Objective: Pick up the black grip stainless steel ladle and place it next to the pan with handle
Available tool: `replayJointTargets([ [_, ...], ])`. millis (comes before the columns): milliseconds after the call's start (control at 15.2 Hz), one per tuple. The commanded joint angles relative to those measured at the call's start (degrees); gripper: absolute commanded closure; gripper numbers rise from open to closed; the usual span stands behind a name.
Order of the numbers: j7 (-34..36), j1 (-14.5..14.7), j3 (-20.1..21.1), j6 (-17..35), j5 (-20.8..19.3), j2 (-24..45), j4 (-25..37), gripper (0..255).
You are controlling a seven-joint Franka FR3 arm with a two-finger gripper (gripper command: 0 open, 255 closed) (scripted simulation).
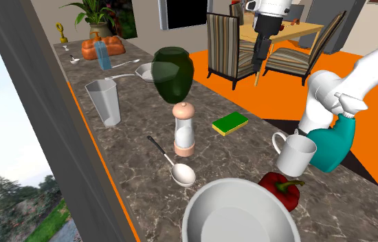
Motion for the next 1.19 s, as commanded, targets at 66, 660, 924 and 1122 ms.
replayJointTargets([
  [66, 2.1, 0.0, 1.5, 0.7, 0.7, 1.3, 0.3, 0],
  [660, 20.9, -1.1, 13.8, 7.0, 4.0, 17.1, 7.5, 0],
  [924, 29.7, -2.1, 18.6, 9.1, 3.0, 26.0, 12.9, 0],
  [1122, 36.6, -2.6, 21.9, 10.3, 1.2, 33.3, 17.8, 0],
])
